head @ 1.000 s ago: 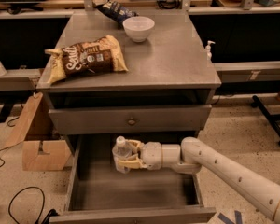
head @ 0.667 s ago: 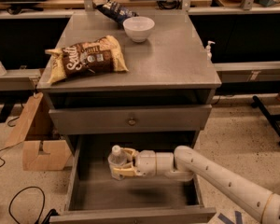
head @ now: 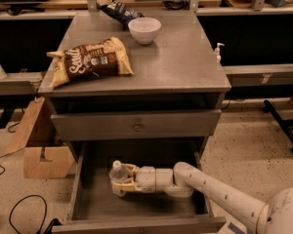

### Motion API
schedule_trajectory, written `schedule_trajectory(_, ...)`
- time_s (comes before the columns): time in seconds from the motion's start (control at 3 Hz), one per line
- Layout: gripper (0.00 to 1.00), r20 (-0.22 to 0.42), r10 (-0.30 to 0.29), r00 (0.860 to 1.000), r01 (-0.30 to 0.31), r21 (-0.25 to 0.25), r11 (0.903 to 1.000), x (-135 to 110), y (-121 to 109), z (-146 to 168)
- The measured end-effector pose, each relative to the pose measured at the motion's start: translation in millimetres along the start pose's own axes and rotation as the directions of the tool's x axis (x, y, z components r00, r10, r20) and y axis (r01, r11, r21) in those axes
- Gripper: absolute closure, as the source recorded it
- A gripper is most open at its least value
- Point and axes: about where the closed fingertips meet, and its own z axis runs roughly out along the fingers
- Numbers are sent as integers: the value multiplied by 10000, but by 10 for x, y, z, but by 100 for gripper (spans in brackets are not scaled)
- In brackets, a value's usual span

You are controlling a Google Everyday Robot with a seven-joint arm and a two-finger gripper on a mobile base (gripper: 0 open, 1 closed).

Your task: Place blue plastic bottle into middle drawer

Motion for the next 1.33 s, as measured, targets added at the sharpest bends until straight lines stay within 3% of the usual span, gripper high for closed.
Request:
schedule_trajectory(0.67, 54, 30, 21, 10000, -21, -81, 10000, 1, 20, 46)
schedule_trajectory(1.0, 23, 48, 27, 10000, -26, -132, 9999, -4, 34, 72)
schedule_trajectory(1.33, 0, 63, 32, 10000, -31, -175, 9998, -9, 45, 94)
